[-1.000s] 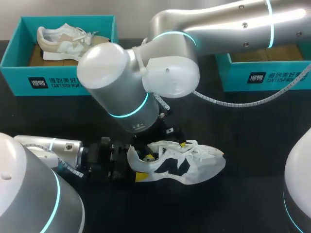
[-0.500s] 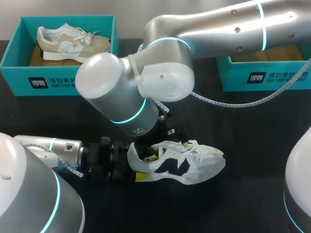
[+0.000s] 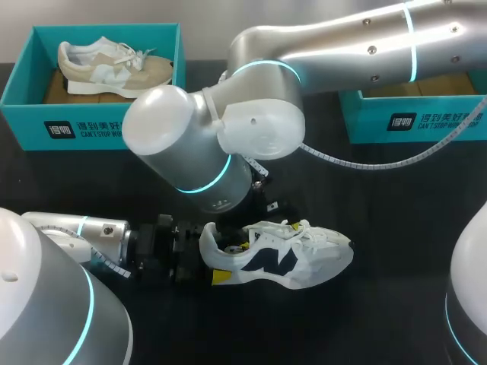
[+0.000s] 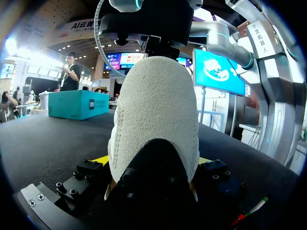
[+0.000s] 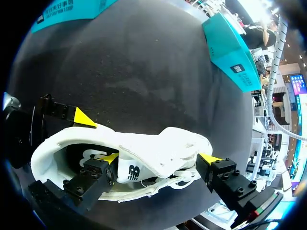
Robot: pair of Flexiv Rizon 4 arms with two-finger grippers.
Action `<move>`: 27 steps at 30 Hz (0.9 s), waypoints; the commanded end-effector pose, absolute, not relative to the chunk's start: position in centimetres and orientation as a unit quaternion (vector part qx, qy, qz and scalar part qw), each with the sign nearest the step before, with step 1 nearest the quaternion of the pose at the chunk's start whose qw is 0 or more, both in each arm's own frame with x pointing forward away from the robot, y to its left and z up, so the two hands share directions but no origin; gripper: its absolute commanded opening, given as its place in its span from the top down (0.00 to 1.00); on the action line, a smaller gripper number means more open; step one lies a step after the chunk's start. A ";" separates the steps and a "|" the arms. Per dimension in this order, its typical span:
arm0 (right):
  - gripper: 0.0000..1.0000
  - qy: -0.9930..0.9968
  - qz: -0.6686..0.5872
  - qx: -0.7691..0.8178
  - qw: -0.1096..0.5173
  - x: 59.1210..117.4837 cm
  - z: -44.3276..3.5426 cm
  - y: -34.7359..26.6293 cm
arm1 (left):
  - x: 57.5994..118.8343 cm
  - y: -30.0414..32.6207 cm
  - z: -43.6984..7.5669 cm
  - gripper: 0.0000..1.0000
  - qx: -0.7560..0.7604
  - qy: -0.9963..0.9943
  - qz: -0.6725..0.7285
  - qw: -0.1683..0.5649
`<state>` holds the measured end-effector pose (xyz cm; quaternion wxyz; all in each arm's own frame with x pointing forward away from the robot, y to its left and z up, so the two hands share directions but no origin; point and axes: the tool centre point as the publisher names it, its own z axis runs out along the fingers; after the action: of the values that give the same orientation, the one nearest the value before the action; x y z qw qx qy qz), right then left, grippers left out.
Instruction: Take the shoe out of the shoebox, open the shoe tongue, remove and reinsert the insole, then place the shoe into the shoebox
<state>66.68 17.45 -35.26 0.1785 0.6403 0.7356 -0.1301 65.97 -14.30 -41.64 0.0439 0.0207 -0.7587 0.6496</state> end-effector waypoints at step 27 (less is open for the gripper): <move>0.00 0.555 -0.067 0.814 0.158 65.2 -33.6 14.2 | 65.9 -14.1 -41.9 1.00 0.021 -0.759 0.650 0.044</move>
<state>65.72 14.97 -33.77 0.1401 0.6771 0.7144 -0.1074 65.97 -14.32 -41.63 0.0440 0.0207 -0.7587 0.6496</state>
